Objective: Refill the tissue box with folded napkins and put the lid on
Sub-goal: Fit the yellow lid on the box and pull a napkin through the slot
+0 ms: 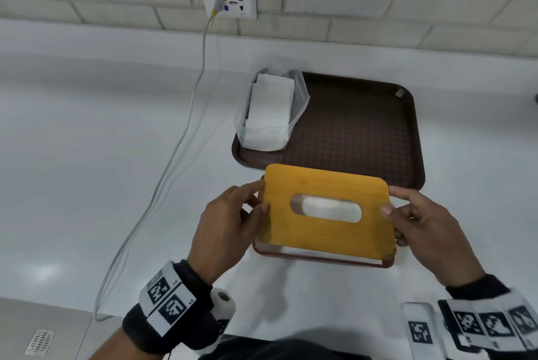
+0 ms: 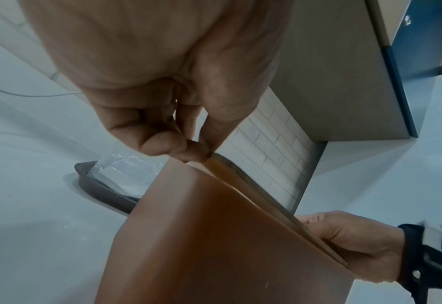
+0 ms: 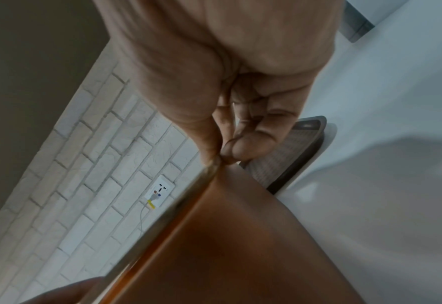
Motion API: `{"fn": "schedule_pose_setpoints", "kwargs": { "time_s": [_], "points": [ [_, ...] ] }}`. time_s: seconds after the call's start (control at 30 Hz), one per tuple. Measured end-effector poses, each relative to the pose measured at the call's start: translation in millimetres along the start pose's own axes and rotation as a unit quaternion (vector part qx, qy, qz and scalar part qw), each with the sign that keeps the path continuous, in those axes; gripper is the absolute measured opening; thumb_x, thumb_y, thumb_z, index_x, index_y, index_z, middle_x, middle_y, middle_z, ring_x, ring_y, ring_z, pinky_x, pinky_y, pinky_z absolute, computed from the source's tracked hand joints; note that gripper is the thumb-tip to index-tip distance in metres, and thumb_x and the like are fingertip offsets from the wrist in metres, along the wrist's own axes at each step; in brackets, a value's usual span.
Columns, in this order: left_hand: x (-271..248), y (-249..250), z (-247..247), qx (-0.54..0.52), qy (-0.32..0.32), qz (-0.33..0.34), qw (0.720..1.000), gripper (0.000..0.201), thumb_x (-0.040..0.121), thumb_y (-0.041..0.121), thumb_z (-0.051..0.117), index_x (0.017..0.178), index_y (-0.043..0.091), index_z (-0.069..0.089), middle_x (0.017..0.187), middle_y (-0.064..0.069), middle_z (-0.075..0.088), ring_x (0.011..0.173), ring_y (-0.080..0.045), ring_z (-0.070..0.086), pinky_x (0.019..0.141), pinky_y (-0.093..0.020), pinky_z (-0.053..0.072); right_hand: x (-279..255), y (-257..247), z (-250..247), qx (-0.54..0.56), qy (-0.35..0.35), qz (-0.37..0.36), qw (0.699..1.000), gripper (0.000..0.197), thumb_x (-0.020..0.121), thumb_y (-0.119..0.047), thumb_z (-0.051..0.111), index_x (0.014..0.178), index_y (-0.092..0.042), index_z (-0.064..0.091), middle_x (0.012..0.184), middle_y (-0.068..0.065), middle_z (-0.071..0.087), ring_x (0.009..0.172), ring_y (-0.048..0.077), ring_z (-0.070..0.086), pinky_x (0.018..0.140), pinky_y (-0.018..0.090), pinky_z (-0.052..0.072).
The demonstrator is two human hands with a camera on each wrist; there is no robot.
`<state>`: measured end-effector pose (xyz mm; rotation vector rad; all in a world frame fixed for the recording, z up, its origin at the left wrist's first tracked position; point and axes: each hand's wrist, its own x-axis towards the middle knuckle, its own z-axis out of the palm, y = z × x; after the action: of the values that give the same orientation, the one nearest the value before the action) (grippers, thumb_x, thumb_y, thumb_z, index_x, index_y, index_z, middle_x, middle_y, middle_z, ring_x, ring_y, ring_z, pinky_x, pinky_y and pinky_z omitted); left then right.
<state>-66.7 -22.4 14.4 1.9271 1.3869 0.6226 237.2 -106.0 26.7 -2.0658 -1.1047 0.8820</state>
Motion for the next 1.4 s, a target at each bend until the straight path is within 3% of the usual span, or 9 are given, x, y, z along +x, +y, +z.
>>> {"fn": "schedule_pose_setpoints", "kwargs": {
  "time_s": [0.2,0.4,0.53,0.73,0.9,1.1,1.23,1.3,1.4],
  "points": [
    [-9.9,1.7,-1.5,0.038,0.006,-0.013,0.999,0.035,0.091,0.042,0.065,0.124,0.033,0.065,0.093,0.021,0.062,0.079,0.003,0.063,0.066,-0.029,0.056,-5.4,-3.8,-0.2,-0.045,0.005,-0.014,0.999,0.035,0.092,-0.034,0.066,0.127,-0.034,0.065,0.064,-0.004,0.068,0.060,0.012,0.068,0.068,0.036,0.059],
    [-17.0,6.9,1.4,0.082,0.023,-0.035,0.996,0.034,0.093,0.041,0.065,0.127,0.037,0.064,0.096,0.022,0.059,0.066,0.009,0.059,0.066,-0.030,0.056,-8.2,-6.7,4.2,-0.076,0.017,-0.030,0.997,0.040,0.092,-0.036,0.065,0.132,-0.036,0.061,0.064,-0.004,0.068,0.061,0.014,0.069,0.074,0.044,0.060],
    [-23.9,14.1,3.7,0.101,0.035,-0.048,0.993,0.043,0.090,0.051,0.052,0.129,0.038,0.062,0.100,0.019,0.060,0.066,0.004,0.060,0.060,-0.028,0.054,-10.6,-6.3,6.5,-0.058,0.030,-0.032,0.997,0.038,0.090,-0.036,0.068,0.127,-0.041,0.059,0.063,-0.008,0.068,0.059,0.008,0.067,0.075,0.043,0.059],
    [-28.1,22.0,7.4,0.121,0.031,-0.067,0.990,0.043,0.090,0.049,0.062,0.131,0.037,0.059,0.105,0.016,0.058,0.076,-0.003,0.065,0.061,-0.026,0.047,-13.5,-6.3,8.9,-0.056,0.041,-0.036,0.997,0.035,0.090,-0.036,0.069,0.122,-0.045,0.060,0.064,-0.010,0.068,0.060,0.008,0.067,0.076,0.044,0.059],
    [-25.7,20.2,4.9,0.119,0.025,-0.072,0.990,0.043,0.089,0.048,0.065,0.131,0.037,0.061,0.104,0.018,0.059,0.079,0.000,0.066,0.062,-0.024,0.045,-15.2,-4.7,10.7,-0.069,0.049,-0.049,0.995,0.042,0.090,-0.040,0.067,0.132,-0.041,0.059,0.061,-0.004,0.067,0.063,0.012,0.068,0.073,0.044,0.059],
    [-27.7,21.5,5.6,0.174,0.012,-0.058,0.983,0.036,0.090,0.046,0.063,0.123,0.032,0.064,0.101,0.010,0.061,0.076,-0.016,0.071,0.059,-0.033,0.055,-18.3,-3.2,10.7,-0.102,0.057,-0.067,0.991,0.046,0.089,-0.042,0.065,0.134,-0.037,0.060,0.060,-0.002,0.066,0.064,0.017,0.067,0.070,0.043,0.058],
    [-26.1,22.8,2.8,0.149,0.010,-0.057,0.987,0.039,0.089,0.052,0.062,0.124,0.035,0.063,0.105,0.013,0.060,0.080,-0.006,0.070,0.061,-0.029,0.052,-19.9,-1.2,15.7,-0.139,0.078,-0.100,0.982,0.051,0.088,-0.053,0.052,0.134,-0.033,0.061,0.060,-0.002,0.061,0.063,0.016,0.063,0.058,0.034,0.052],
    [-25.6,19.9,0.6,0.143,0.007,-0.056,0.988,0.048,0.086,0.061,0.059,0.128,0.038,0.060,0.110,0.016,0.060,0.083,-0.003,0.069,0.061,-0.028,0.051,-21.7,0.1,17.6,-0.159,0.076,-0.107,0.979,0.055,0.088,-0.057,0.049,0.136,-0.032,0.059,0.070,-0.005,0.063,0.066,0.011,0.062,0.055,0.024,0.046],
    [-19.2,12.0,-6.1,0.152,-0.007,-0.011,0.988,0.076,0.078,0.081,0.049,0.142,0.041,0.044,0.127,0.012,0.054,0.098,-0.009,0.066,0.063,-0.033,0.056,-27.2,3.8,14.9,-0.164,0.034,-0.111,0.980,0.067,0.085,-0.072,0.048,0.143,-0.040,0.044,0.105,-0.011,0.060,0.081,0.001,0.063,0.061,0.024,0.053]
  ]
}}
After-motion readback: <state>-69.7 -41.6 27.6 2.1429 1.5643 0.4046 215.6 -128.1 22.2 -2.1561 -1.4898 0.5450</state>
